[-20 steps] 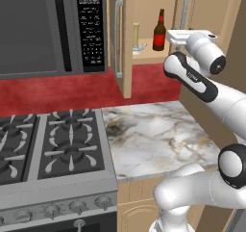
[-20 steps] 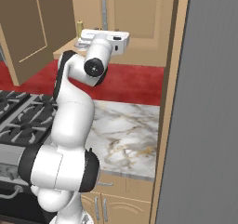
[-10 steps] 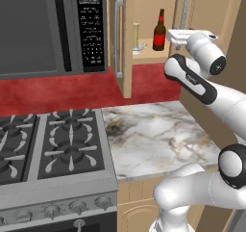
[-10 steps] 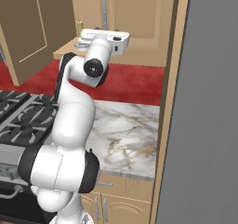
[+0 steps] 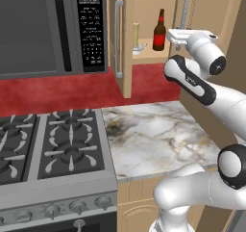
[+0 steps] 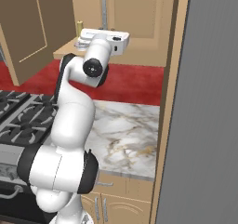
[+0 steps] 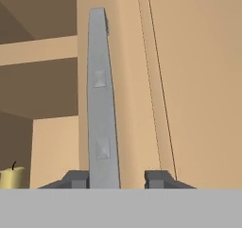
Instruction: Get the candle and the beer from the cabinet and move them to the dining counter.
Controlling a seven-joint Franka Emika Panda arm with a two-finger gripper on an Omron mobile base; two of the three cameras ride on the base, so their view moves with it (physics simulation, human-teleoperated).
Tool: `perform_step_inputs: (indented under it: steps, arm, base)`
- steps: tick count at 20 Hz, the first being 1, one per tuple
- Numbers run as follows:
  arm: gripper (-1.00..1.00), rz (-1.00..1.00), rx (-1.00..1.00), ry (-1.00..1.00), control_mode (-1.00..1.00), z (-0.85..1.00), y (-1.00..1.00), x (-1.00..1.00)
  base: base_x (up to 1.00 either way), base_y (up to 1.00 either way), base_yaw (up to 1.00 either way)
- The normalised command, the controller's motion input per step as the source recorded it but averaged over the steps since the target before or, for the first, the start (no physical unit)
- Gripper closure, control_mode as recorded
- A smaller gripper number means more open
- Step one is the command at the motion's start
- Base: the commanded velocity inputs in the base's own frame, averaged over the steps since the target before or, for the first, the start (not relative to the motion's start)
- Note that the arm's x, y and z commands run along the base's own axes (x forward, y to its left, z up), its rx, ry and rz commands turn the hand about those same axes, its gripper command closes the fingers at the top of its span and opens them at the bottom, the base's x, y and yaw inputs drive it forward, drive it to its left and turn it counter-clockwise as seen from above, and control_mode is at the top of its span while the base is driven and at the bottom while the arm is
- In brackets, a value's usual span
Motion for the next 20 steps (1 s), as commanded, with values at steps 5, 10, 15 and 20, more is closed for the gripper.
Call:
perform_step_inputs:
  steps: [5,10,15,20]
  arm:
    - [1.00,0.00,0.00,0.00,-1.00,0.00,0.00,0.00]
    - [1.00,0.00,0.00,0.00,-1.00,0.00,0.00,0.00]
    - [1.00,-0.02,0.00,0.00,-1.00,0.05,-0.02,0.00]
    - [1.00,-0.13,0.00,0.00,-1.00,0.18,-0.34,-0.13]
  base:
    - [0.00,0.00,0.00]
    - [0.00,0.00,0.00]
    - [0.00,0.00,0.00]
    - [0.00,0.00,0.00]
